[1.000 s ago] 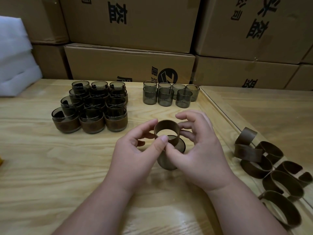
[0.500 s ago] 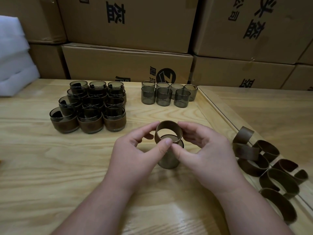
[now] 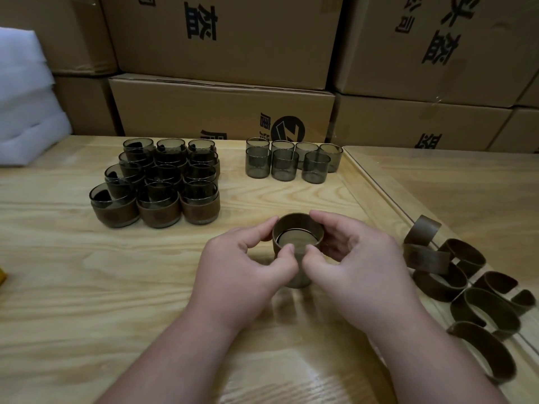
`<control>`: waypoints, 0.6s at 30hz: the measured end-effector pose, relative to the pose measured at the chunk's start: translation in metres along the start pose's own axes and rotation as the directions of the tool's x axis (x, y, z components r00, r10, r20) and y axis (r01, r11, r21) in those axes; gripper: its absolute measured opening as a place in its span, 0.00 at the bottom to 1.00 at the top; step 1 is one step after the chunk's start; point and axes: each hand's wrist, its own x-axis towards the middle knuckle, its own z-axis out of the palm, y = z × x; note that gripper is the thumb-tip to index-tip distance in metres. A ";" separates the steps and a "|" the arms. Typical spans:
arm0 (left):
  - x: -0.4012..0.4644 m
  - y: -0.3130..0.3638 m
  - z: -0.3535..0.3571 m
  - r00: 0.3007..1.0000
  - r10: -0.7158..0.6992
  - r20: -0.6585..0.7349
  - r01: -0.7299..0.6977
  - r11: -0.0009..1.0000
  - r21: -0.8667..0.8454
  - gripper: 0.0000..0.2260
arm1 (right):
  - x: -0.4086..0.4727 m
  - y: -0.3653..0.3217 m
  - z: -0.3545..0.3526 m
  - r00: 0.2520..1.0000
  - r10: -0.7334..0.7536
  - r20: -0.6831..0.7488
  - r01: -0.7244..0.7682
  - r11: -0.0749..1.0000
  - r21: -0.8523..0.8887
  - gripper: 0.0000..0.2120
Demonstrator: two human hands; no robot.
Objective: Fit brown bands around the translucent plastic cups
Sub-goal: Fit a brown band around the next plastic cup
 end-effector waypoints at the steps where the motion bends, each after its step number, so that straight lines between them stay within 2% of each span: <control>1: 0.000 0.000 0.000 1.000 -0.008 -0.001 0.008 1.000 0.005 0.24 | 0.000 0.001 0.000 1.000 0.015 -0.003 -0.015 1.000 0.003 0.24; 8: 0.000 0.002 0.002 0.999 -0.051 0.020 0.051 0.999 0.008 0.24 | 0.003 0.001 0.002 0.995 0.091 -0.027 -0.089 0.993 0.072 0.24; 11: 0.000 0.000 0.003 0.997 -0.074 0.020 0.074 0.997 0.004 0.22 | 0.003 0.000 0.002 0.993 0.111 -0.030 -0.107 0.989 0.101 0.24; 18: 0.001 0.000 0.003 0.996 -0.084 0.034 0.083 0.996 0.011 0.20 | 0.007 -0.002 0.004 0.988 0.148 -0.044 -0.146 0.988 0.058 0.24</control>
